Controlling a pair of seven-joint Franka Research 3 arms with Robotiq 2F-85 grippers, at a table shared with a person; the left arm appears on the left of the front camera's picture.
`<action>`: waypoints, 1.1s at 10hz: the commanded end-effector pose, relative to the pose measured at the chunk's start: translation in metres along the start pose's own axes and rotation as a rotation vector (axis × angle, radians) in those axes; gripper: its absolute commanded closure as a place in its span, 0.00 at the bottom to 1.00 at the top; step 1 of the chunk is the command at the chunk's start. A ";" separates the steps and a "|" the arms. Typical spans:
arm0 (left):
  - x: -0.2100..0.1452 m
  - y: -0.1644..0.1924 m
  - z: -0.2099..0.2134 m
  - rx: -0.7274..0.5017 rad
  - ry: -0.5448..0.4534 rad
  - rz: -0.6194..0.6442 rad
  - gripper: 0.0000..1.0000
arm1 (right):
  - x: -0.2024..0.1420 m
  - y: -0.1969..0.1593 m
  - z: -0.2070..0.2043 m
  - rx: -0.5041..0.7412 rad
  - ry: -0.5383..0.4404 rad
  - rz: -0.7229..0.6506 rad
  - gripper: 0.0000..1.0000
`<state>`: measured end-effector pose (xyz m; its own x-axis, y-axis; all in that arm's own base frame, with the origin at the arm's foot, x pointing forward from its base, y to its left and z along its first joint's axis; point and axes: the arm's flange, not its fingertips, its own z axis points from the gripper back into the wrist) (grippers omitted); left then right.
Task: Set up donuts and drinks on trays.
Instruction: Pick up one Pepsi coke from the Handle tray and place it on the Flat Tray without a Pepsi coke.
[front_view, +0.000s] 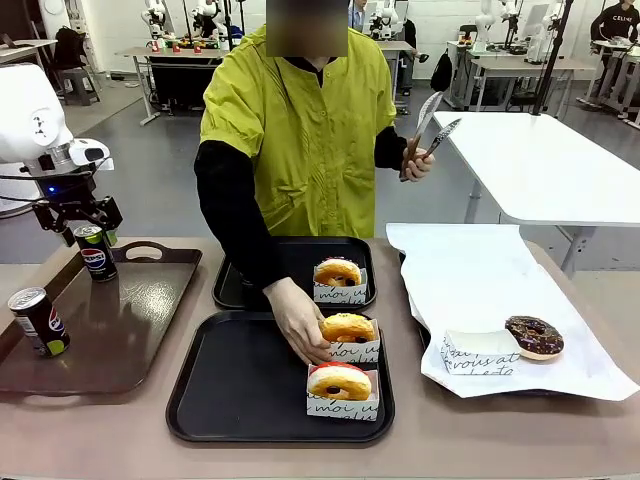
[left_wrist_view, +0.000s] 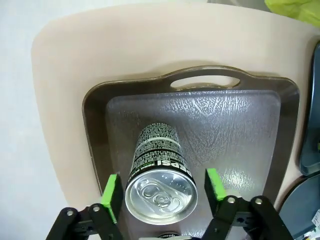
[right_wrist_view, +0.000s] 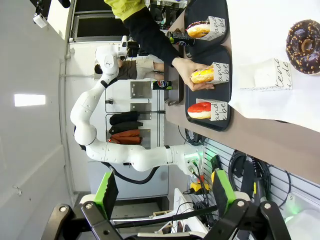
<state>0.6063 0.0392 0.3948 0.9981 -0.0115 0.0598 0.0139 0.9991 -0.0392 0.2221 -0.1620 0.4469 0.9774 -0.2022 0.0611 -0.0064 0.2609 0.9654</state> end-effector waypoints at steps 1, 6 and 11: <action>0.004 0.005 0.001 -0.030 -0.024 -0.024 1.00 | -0.001 0.000 -0.001 0.007 0.000 0.004 0.00; 0.003 0.006 0.003 -0.021 0.001 -0.024 1.00 | -0.001 0.000 -0.001 0.007 0.000 0.004 0.00; -0.072 -0.044 0.115 -0.038 0.058 0.010 1.00 | -0.001 0.000 -0.001 0.007 0.000 0.004 0.00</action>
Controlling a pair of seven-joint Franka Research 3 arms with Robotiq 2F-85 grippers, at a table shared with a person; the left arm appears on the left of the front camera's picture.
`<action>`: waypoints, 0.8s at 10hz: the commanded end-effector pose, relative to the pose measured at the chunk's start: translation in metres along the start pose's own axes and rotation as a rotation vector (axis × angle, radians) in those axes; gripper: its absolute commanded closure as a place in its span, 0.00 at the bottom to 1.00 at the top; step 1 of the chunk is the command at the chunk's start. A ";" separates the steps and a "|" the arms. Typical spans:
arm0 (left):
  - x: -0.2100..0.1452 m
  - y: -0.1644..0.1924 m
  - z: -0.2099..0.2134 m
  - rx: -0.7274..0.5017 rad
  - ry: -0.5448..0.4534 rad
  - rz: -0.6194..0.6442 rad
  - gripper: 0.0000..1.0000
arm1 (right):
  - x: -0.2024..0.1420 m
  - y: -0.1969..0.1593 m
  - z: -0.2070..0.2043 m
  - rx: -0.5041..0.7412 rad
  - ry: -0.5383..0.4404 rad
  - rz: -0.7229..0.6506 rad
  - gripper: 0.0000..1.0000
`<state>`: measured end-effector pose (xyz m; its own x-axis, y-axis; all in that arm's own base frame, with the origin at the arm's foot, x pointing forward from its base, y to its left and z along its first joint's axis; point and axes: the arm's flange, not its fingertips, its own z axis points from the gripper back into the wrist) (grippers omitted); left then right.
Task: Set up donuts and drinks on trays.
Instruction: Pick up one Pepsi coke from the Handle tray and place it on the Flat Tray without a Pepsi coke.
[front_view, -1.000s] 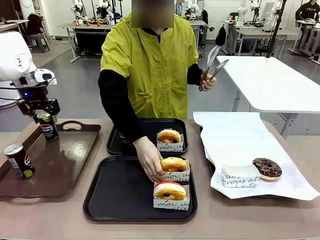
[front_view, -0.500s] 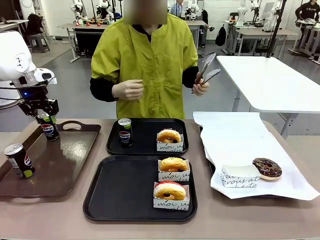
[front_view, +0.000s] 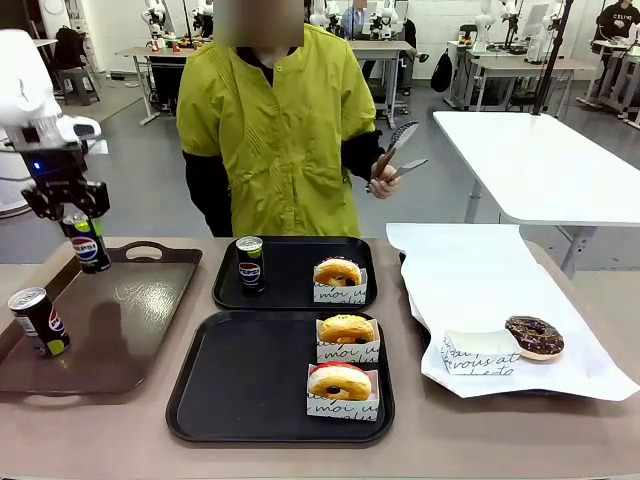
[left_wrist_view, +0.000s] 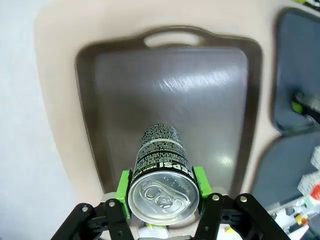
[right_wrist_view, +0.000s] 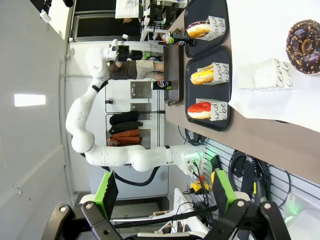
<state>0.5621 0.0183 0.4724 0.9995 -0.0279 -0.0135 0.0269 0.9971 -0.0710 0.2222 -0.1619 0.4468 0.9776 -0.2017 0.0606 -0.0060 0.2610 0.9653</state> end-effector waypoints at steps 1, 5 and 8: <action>-0.060 -0.040 0.053 0.000 -0.027 -0.002 1.00 | -0.001 0.000 -0.001 0.008 -0.001 0.005 0.00; -0.087 -0.063 0.083 0.007 -0.025 -0.038 1.00 | -0.001 0.000 -0.001 0.008 -0.001 0.005 0.00; -0.087 -0.063 0.083 0.007 -0.025 -0.038 1.00 | -0.001 0.000 -0.001 0.008 -0.001 0.005 0.00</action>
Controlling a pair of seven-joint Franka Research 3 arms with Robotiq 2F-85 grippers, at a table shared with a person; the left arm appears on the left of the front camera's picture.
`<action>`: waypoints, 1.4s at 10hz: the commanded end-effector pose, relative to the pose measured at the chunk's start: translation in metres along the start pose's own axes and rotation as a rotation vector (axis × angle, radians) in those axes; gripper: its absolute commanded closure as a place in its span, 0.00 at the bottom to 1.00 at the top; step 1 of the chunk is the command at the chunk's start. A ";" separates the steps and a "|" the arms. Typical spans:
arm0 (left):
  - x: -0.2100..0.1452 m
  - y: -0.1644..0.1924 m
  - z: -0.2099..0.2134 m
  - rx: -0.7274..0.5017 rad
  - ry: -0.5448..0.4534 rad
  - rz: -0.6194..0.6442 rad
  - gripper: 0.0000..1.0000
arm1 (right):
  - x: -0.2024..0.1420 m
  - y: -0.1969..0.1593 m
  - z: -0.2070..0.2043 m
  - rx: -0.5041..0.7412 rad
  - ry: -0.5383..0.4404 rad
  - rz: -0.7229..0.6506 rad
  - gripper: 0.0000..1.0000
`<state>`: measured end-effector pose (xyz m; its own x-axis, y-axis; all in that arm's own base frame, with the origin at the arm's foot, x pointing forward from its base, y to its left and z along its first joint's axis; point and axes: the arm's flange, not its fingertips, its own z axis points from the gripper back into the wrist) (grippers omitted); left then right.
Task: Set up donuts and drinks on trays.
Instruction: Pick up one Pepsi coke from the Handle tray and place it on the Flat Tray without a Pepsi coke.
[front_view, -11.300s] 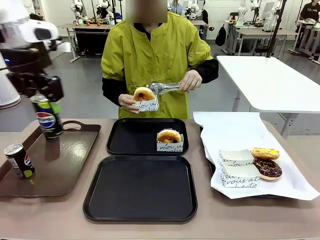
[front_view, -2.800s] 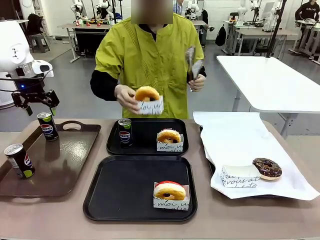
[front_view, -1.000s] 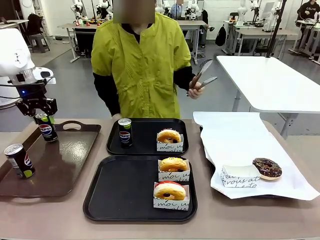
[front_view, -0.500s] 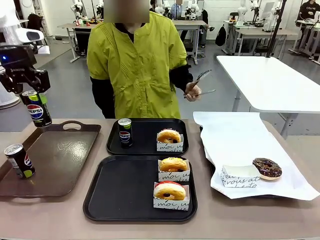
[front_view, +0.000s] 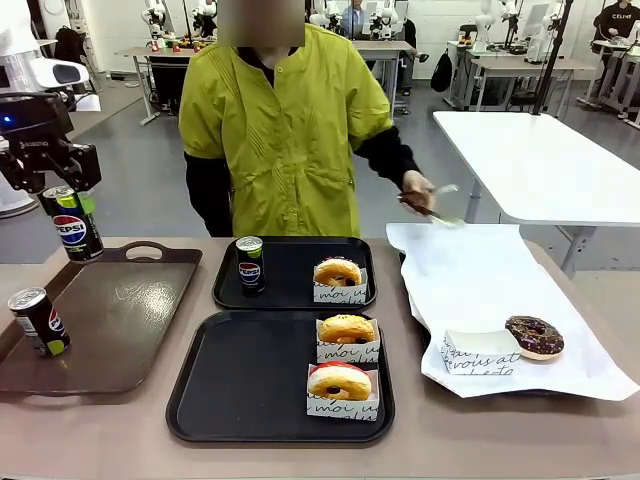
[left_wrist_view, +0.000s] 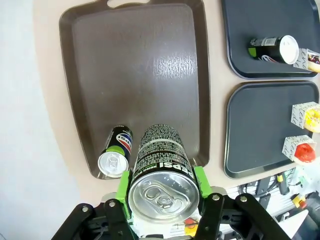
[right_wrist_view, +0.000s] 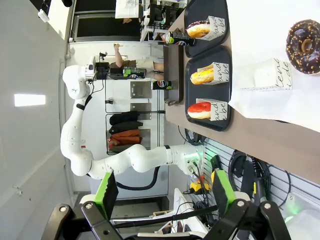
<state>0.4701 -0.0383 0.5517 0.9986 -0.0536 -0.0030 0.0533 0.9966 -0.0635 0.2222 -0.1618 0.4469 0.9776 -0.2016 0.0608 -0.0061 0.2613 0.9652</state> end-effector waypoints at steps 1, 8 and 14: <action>0.004 0.002 0.009 0.000 -0.017 -0.011 1.00 | -0.001 0.000 -0.001 0.008 -0.001 0.004 0.00; -0.035 -0.069 -0.013 -0.012 -0.097 -0.196 0.41 | -0.001 0.000 -0.001 0.008 -0.001 0.004 0.00; -0.056 -0.189 -0.065 -0.005 -0.110 -0.459 0.41 | -0.001 0.000 -0.001 0.008 -0.001 0.004 0.00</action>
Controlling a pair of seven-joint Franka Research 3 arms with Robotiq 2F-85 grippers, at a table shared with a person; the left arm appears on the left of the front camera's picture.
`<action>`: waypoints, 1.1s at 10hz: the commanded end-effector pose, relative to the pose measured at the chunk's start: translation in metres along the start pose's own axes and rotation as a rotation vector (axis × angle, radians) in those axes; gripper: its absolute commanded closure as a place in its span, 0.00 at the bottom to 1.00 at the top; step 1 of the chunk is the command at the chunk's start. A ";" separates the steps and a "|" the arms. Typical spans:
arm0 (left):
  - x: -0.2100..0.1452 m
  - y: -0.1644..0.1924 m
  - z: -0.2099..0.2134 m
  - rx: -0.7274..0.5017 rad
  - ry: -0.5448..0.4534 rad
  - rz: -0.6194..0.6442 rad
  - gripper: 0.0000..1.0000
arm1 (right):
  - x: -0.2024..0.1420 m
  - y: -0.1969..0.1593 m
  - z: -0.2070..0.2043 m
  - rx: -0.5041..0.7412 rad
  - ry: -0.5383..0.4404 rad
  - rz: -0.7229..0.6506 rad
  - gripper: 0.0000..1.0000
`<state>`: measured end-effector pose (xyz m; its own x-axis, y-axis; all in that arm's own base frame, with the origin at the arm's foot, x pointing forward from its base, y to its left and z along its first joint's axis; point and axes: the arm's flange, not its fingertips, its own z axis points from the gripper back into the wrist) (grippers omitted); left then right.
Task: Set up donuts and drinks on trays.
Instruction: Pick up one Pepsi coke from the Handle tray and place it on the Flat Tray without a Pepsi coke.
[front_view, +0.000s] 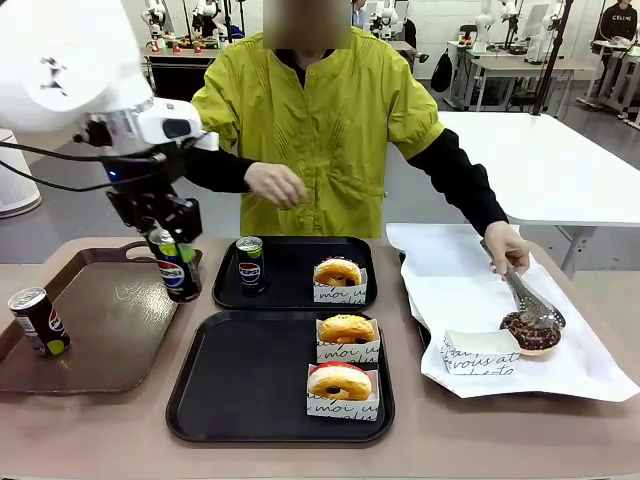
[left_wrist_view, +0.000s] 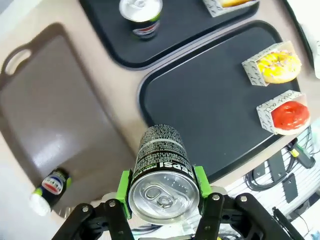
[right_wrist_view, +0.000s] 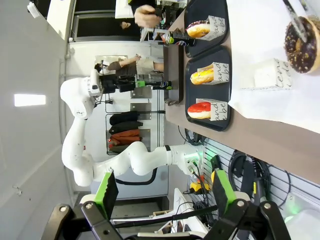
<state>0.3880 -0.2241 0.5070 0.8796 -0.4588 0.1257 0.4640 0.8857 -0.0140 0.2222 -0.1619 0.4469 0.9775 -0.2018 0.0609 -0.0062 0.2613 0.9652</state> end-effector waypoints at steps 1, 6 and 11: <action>0.023 -0.003 -0.026 -0.049 0.011 -0.046 0.41 | -0.001 0.000 -0.001 0.008 0.000 0.004 0.00; -0.119 0.046 0.104 0.035 0.085 -0.051 0.41 | -0.001 0.000 -0.001 0.008 0.000 0.004 0.00; -0.140 0.067 0.113 -0.018 0.138 0.026 0.41 | -0.001 0.000 -0.001 0.008 0.000 0.004 0.00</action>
<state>0.3030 -0.0937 0.5840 0.9005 -0.4340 -0.0293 0.4327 0.9006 -0.0398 0.2223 -0.1620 0.4466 0.9776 -0.2020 0.0599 -0.0053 0.2608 0.9654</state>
